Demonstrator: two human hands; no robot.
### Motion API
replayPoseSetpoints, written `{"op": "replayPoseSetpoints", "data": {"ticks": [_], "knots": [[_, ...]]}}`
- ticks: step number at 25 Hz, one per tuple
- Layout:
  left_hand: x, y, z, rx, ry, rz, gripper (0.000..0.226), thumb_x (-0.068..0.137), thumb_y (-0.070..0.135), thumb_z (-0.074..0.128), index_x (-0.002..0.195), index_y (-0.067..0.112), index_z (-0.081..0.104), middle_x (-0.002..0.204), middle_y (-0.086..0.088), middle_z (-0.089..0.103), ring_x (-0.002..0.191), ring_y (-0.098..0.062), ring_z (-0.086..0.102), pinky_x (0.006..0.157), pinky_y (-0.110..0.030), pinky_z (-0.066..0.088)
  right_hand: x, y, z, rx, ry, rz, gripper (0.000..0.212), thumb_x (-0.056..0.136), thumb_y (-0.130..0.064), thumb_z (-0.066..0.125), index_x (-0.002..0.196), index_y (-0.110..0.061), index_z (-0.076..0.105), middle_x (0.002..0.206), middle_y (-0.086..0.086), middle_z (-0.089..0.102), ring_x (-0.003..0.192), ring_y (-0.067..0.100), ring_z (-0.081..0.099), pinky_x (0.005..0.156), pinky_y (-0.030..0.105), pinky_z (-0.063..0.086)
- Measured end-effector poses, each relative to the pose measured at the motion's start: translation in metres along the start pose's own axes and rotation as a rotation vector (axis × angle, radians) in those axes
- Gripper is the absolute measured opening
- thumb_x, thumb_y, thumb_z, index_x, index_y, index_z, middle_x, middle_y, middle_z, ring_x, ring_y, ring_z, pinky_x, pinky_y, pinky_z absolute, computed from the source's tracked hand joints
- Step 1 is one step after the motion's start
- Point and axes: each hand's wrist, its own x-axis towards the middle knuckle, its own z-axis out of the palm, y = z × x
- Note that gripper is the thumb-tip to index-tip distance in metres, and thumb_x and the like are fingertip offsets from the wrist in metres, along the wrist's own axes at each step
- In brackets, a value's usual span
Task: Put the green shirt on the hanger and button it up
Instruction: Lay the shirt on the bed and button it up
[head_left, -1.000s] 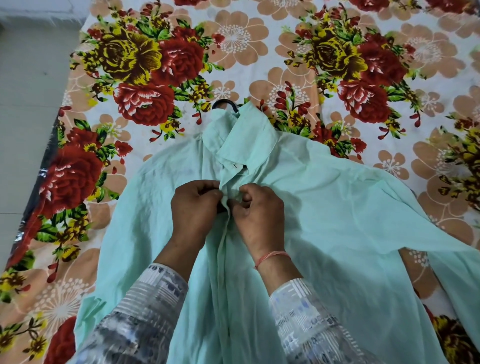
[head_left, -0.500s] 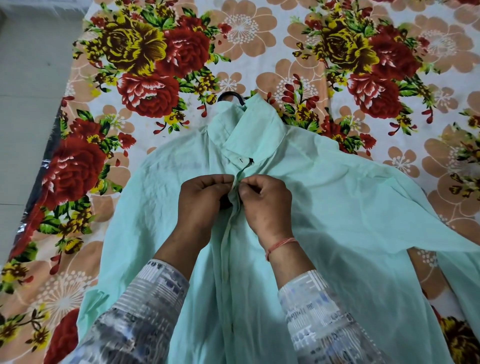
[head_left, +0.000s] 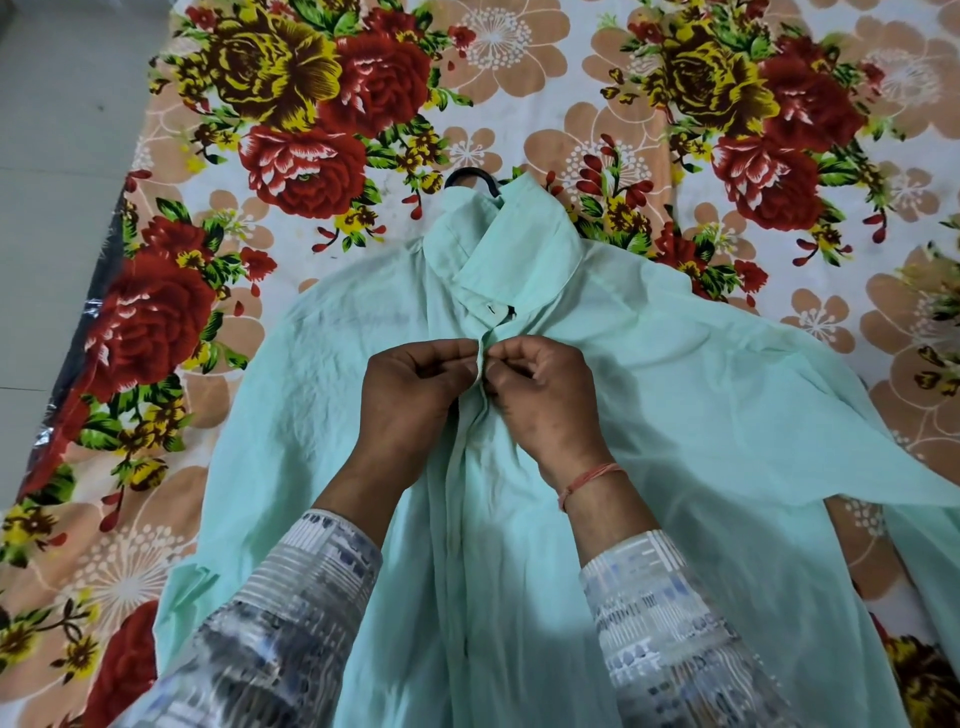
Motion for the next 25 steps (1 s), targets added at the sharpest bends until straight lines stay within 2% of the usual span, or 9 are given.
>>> {"op": "replayPoseSetpoints", "data": {"ticks": [4,7,9,11,14,17,21,23,25], "knots": [[0.000,-0.006,0.003,0.049,0.032,0.049,0.026,0.085,0.000,0.085,0.109,0.013,0.085,0.100,-0.003,0.086,0.101,-0.018,0.082,0.101,-0.043,0.063,0.002,-0.001,0.000,0.000,-0.042,-0.008,0.015,0.084,-0.023,0.067,0.080,-0.034,0.077,0.086,-0.002,0.082,0.086,0.016,0.079,0.087,0.048,0.066],[-0.001,-0.009,0.008,0.068,0.072,0.075,0.031,0.081,0.005,0.090,0.107,0.020,0.084,0.096,0.001,0.086,0.098,-0.014,0.082,0.098,-0.042,0.064,0.001,-0.002,-0.002,-0.030,-0.029,-0.025,0.012,0.088,-0.022,0.069,0.083,-0.022,0.081,0.079,-0.002,0.080,0.080,0.014,0.077,0.084,0.044,0.065],[-0.003,-0.009,0.009,0.063,0.058,0.085,0.037,0.084,0.001,0.086,0.116,0.020,0.080,0.093,0.001,0.086,0.097,-0.015,0.082,0.097,-0.041,0.064,-0.001,-0.003,-0.001,-0.057,0.000,-0.042,0.011,0.087,-0.026,0.075,0.087,-0.017,0.081,0.079,-0.003,0.079,0.080,0.014,0.076,0.083,0.041,0.064],[-0.004,-0.009,0.006,0.044,0.028,0.078,0.039,0.087,-0.003,0.082,0.121,0.016,0.078,0.096,-0.002,0.086,0.101,-0.017,0.082,0.099,-0.041,0.063,0.000,-0.003,0.003,-0.075,0.042,-0.033,0.009,0.087,-0.021,0.076,0.083,-0.013,0.079,0.076,0.000,0.078,0.077,0.016,0.075,0.081,0.041,0.064],[-0.002,-0.010,-0.001,0.040,-0.016,0.072,0.030,0.095,-0.004,0.074,0.120,0.011,0.078,0.103,-0.006,0.085,0.106,-0.020,0.081,0.105,-0.043,0.061,0.003,-0.001,0.006,-0.143,0.022,-0.054,0.022,0.089,-0.021,0.071,0.074,-0.005,0.067,0.067,0.006,0.070,0.066,0.019,0.063,0.072,0.041,0.061],[0.000,-0.007,0.000,0.098,0.024,0.070,0.024,0.095,0.000,0.075,0.112,0.016,0.081,0.098,0.000,0.085,0.100,-0.014,0.081,0.103,-0.043,0.062,0.003,0.005,0.006,-0.039,-0.034,-0.026,0.029,0.087,-0.027,0.066,0.069,-0.008,0.055,0.058,-0.002,0.050,0.061,0.016,0.044,0.064,0.037,0.047],[-0.003,-0.004,0.010,0.157,0.111,0.081,0.023,0.087,0.006,0.079,0.101,0.025,0.081,0.089,0.007,0.084,0.090,-0.008,0.081,0.096,-0.042,0.064,0.006,0.008,0.002,-0.018,-0.075,-0.009,0.016,0.092,-0.025,0.068,0.077,-0.019,0.066,0.070,-0.012,0.060,0.067,0.008,0.053,0.072,0.033,0.050],[-0.002,-0.001,0.013,0.208,0.153,0.079,0.025,0.081,0.011,0.080,0.097,0.029,0.080,0.084,0.011,0.083,0.084,-0.006,0.079,0.090,-0.042,0.065,0.005,0.006,0.002,-0.095,-0.047,-0.041,0.007,0.098,-0.019,0.068,0.095,-0.022,0.073,0.088,-0.007,0.072,0.081,0.011,0.065,0.083,0.031,0.055],[0.000,0.001,0.016,0.227,0.173,0.068,0.024,0.079,0.012,0.077,0.096,0.029,0.078,0.081,0.010,0.082,0.078,-0.008,0.079,0.086,-0.044,0.066,0.001,0.003,0.005,-0.206,0.011,-0.087,0.016,0.099,-0.012,0.064,0.109,-0.014,0.076,0.105,0.002,0.079,0.098,0.018,0.072,0.092,0.029,0.056]]}}
